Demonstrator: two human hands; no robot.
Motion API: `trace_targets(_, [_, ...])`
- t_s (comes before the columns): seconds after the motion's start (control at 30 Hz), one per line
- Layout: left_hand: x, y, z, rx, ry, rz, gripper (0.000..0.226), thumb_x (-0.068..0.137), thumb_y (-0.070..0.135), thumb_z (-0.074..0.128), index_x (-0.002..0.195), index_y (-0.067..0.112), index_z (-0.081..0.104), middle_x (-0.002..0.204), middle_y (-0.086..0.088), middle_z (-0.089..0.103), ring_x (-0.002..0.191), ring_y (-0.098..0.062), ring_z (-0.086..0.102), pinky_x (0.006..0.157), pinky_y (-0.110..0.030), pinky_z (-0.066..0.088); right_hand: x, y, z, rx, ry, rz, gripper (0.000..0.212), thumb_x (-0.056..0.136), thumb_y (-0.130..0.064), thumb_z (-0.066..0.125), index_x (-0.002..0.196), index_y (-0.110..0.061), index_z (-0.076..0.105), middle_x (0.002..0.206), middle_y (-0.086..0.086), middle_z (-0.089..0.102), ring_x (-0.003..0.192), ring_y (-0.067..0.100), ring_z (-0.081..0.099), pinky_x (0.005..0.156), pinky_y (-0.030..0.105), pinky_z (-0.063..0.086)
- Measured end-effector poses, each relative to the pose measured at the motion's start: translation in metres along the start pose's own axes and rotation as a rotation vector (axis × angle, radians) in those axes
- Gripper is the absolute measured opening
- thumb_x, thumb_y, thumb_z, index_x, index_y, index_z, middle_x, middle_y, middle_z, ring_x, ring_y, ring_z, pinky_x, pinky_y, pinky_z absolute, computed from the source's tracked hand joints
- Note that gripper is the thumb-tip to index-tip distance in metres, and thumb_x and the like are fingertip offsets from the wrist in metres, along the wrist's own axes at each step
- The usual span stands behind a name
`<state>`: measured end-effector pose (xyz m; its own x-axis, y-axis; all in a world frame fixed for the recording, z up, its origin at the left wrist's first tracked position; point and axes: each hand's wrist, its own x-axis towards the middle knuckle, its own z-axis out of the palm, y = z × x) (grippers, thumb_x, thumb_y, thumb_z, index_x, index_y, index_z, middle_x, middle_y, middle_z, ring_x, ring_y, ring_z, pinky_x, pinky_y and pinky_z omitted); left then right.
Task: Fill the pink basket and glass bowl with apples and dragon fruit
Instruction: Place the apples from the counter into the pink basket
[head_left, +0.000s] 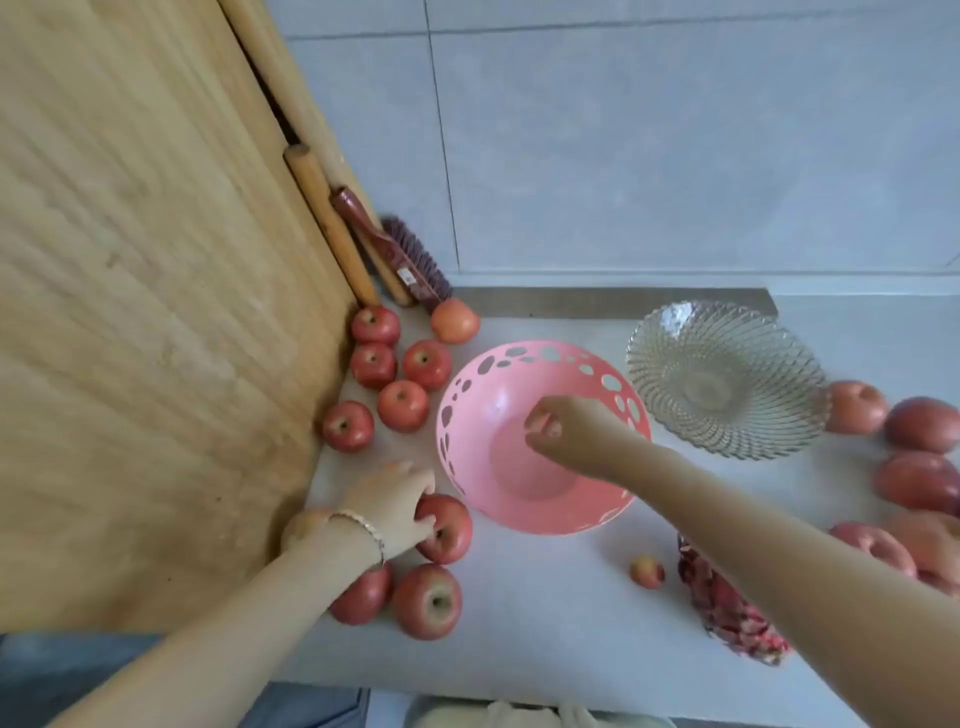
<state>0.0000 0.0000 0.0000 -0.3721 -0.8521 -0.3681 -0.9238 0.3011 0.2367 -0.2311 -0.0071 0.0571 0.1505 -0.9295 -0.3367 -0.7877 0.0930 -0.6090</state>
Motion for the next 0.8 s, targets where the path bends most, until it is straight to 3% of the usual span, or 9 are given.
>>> trace_targets(0.17, [-0.013,-0.02,0.035,0.083,-0.035,-0.071,0.04,0.081,0.029,0.053,0.121,0.025,0.046,0.132,-0.001,0.041,0.112,-0.026,0.049,0.08,-0.036,0.044,0.003,-0.037,0.072,-0.317,-0.235,-0.281,0.04,0.084,-0.005,0.049,0.123,-0.012,0.049,0.125,0.011,0.047,0.115,0.028,0.047,0.095,0.037,0.042])
trace_targets(0.27, [-0.005,-0.04,0.036,0.101,0.068,-0.081,0.054,0.081,0.023,0.052,0.133,0.025,0.036,0.144,-0.004,0.028,0.125,-0.028,0.035,0.095,-0.039,0.04,0.012,-0.051,0.106,-0.746,-0.091,-0.501,0.038,0.076,-0.018,0.06,0.114,-0.02,0.059,0.114,0.001,0.061,0.11,0.02,0.054,0.099,0.032,0.04])
trace_targets(0.4, [0.008,-0.06,0.035,0.107,0.092,-0.017,0.066,0.076,0.025,0.058,0.136,0.023,0.03,0.148,-0.002,0.024,0.132,-0.023,0.03,0.106,-0.034,0.031,0.029,-0.054,0.145,-1.065,-0.196,-0.409,0.019,0.081,-0.036,0.056,0.093,-0.032,0.069,0.088,-0.012,0.072,0.101,0.013,0.061,0.112,0.052,0.019])
trace_targets(0.5, [0.018,-0.069,0.041,0.11,0.045,0.03,0.067,0.076,0.026,0.059,0.136,0.028,0.029,0.149,-0.002,0.023,0.132,-0.022,0.03,0.106,-0.034,0.029,0.038,-0.052,0.164,-1.06,-0.121,-0.175,0.023,0.058,-0.063,0.06,0.068,-0.045,0.07,0.059,-0.026,0.065,0.074,-0.01,0.061,0.112,0.05,0.0])
trace_targets(0.6, [0.028,-0.072,0.05,0.136,-0.006,0.052,0.069,0.078,0.024,0.057,0.138,0.035,0.026,0.149,-0.004,0.02,0.133,-0.023,0.029,0.107,-0.035,0.025,0.04,-0.048,0.165,-1.081,-0.055,-0.323,0.006,0.06,-0.045,0.066,0.059,-0.04,0.069,0.053,-0.019,0.064,0.069,0.001,0.064,0.103,0.056,0.033])
trace_targets(0.67, [0.036,-0.073,0.051,0.146,-0.051,0.039,0.07,0.079,0.025,0.057,0.14,0.035,0.023,0.151,-0.005,0.019,0.135,-0.023,0.027,0.107,-0.036,0.024,0.034,-0.051,0.15,-1.087,-0.087,-0.366,0.033,0.078,-0.023,0.043,0.066,-0.038,0.069,0.065,-0.015,0.069,0.083,0.007,0.067,0.097,0.058,0.038])
trace_targets(0.73, [0.045,-0.074,0.054,0.152,-0.073,0.047,0.065,0.08,0.028,0.055,0.138,0.032,0.026,0.15,-0.004,0.021,0.134,-0.022,0.03,0.106,-0.037,0.025,0.034,-0.058,0.138,-1.053,-0.049,-0.482,0.048,0.087,-0.016,0.022,0.102,-0.035,0.063,0.105,-0.003,0.068,0.117,0.018,0.054,0.105,0.061,0.026])
trace_targets(0.77, [0.048,-0.073,0.055,0.129,-0.054,0.049,0.059,0.08,0.031,0.053,0.135,0.03,0.032,0.147,-0.003,0.028,0.13,-0.022,0.036,0.103,-0.036,0.028,0.035,-0.06,0.133,-0.973,-0.083,-0.556,0.038,0.087,-0.021,0.037,0.122,-0.027,0.05,0.123,0.01,0.056,0.128,0.027,0.04,0.108,0.064,0.015])
trace_targets(0.8, [0.051,-0.072,0.054,0.095,-0.028,0.041,0.053,0.079,0.033,0.053,0.129,0.027,0.038,0.139,-0.001,0.038,0.124,-0.023,0.044,0.099,-0.035,0.031,0.035,-0.064,0.123,-0.891,-0.124,-0.533,0.058,0.077,-0.024,0.057,0.131,-0.02,0.038,0.129,0.019,0.045,0.129,0.035,0.032,0.108,0.065,0.011])
